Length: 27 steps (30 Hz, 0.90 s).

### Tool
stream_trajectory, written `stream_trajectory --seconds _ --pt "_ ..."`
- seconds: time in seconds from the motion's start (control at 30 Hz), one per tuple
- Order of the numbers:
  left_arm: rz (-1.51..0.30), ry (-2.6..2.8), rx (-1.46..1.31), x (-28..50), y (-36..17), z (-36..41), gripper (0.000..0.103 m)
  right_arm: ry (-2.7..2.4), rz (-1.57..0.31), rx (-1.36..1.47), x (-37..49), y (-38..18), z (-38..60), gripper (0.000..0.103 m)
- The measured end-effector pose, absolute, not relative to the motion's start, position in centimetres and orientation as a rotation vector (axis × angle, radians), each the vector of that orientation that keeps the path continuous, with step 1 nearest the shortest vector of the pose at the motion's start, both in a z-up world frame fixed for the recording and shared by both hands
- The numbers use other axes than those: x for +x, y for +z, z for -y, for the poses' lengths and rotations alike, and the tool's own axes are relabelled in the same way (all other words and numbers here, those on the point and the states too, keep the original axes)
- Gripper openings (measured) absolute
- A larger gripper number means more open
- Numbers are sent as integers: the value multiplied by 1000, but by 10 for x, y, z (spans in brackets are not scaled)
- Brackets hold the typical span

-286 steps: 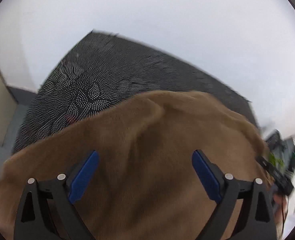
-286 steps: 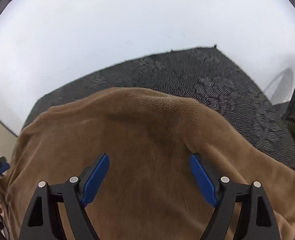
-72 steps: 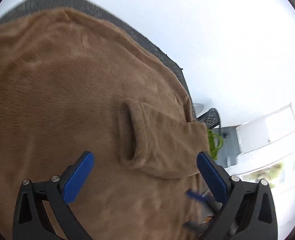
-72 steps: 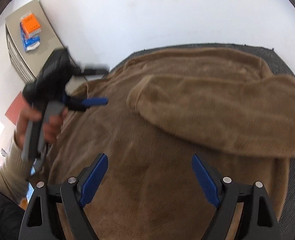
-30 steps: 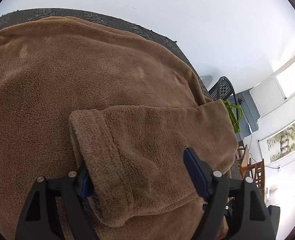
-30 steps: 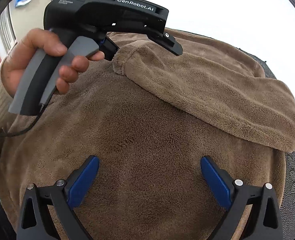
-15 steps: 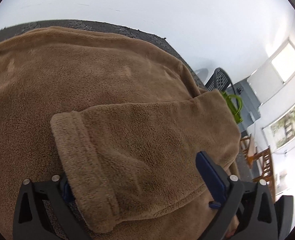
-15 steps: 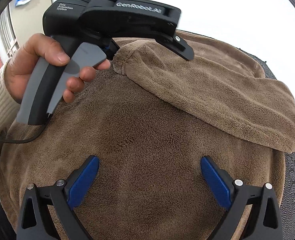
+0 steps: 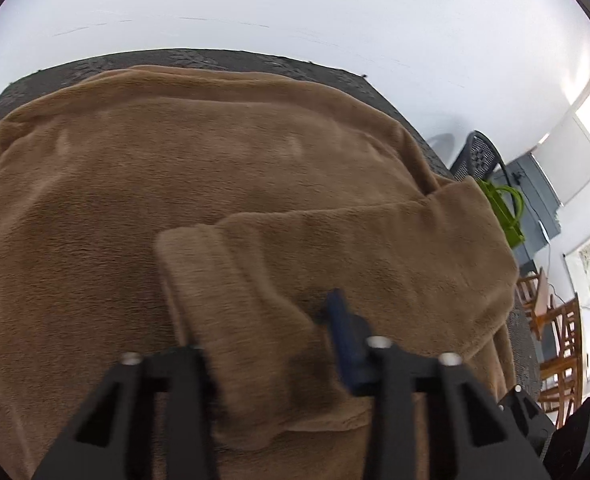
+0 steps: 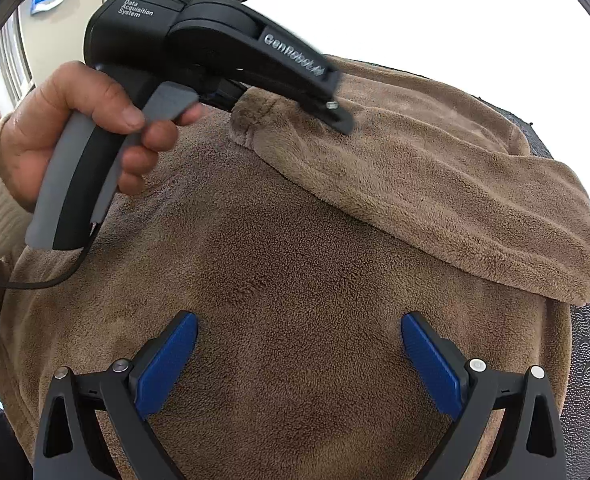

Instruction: Fold clothes

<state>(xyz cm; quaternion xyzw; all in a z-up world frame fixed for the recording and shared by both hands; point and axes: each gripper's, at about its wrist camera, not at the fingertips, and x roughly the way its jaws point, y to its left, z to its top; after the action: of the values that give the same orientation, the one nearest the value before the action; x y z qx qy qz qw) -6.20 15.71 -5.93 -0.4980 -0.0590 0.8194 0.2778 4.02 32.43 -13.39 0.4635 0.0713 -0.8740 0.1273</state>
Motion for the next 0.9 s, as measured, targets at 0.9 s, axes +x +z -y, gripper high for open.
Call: stream_trajectory --seconds 0.9 --pt "-42 2361 -931 -40 36 -174 11 -2542 -209 1348 41 -133 -323 103"
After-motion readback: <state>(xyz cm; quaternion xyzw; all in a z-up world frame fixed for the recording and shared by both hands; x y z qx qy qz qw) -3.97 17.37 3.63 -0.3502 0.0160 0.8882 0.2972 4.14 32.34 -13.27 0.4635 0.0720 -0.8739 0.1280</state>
